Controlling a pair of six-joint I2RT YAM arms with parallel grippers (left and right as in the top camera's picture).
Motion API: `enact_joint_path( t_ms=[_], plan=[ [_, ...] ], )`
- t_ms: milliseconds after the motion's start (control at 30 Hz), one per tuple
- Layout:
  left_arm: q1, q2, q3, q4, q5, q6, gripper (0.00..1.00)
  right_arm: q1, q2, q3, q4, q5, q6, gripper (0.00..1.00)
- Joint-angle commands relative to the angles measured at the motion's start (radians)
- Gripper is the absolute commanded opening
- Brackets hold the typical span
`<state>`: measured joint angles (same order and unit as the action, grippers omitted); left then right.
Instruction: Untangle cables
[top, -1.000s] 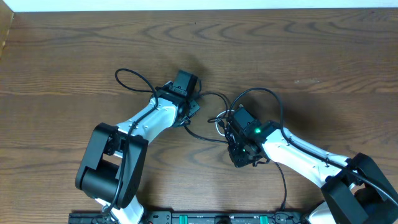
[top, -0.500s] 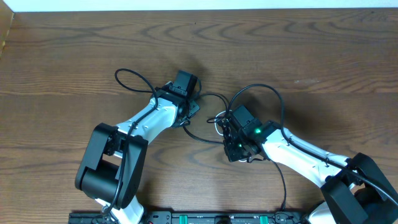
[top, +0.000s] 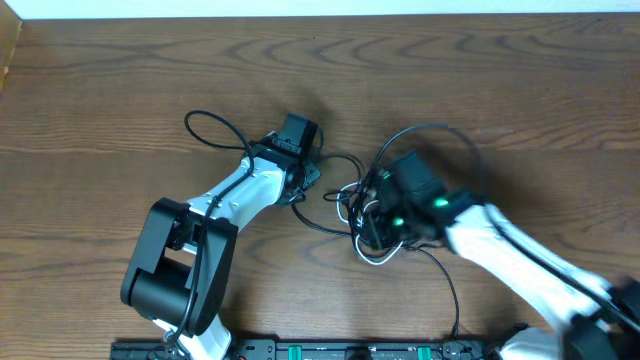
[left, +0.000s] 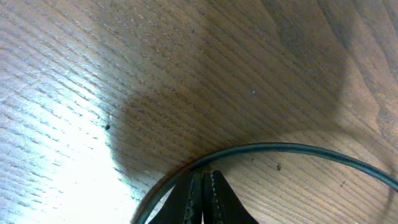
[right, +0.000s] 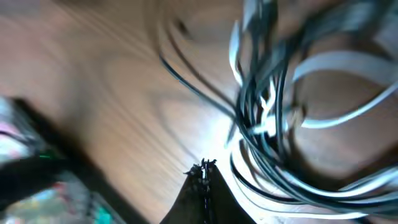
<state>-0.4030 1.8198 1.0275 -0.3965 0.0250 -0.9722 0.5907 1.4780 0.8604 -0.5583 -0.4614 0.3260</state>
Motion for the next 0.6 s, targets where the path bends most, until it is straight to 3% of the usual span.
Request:
enact_joint_path(
  t_ms=[0, 100, 200, 333, 400, 567],
  plan=[
    [0.005, -0.004, 0.004, -0.018, -0.010, -0.013, 0.09, -0.077, -0.180, 0.023, -0.011, -0.017, -0.032, 0.01],
    [0.005, -0.004, 0.004, -0.018, -0.010, -0.013, 0.09, -0.066, -0.161, -0.042, -0.016, 0.088, 0.019, 0.01],
    [0.005, -0.004, 0.004, -0.022, -0.010, -0.013, 0.09, -0.039, -0.122, -0.086, -0.019, 0.034, 0.017, 0.01],
    [0.005, -0.004, 0.004, -0.022, -0.014, -0.013, 0.09, 0.001, -0.110, -0.089, -0.035, -0.033, 0.012, 0.20],
    [0.005, -0.004, 0.004, -0.023, -0.014, -0.013, 0.09, 0.027, -0.109, -0.090, -0.069, -0.019, -0.080, 0.30],
    [0.005, -0.004, 0.004, -0.022, -0.014, -0.013, 0.09, 0.106, -0.098, -0.140, -0.073, 0.156, -0.160, 0.34]
  ],
)
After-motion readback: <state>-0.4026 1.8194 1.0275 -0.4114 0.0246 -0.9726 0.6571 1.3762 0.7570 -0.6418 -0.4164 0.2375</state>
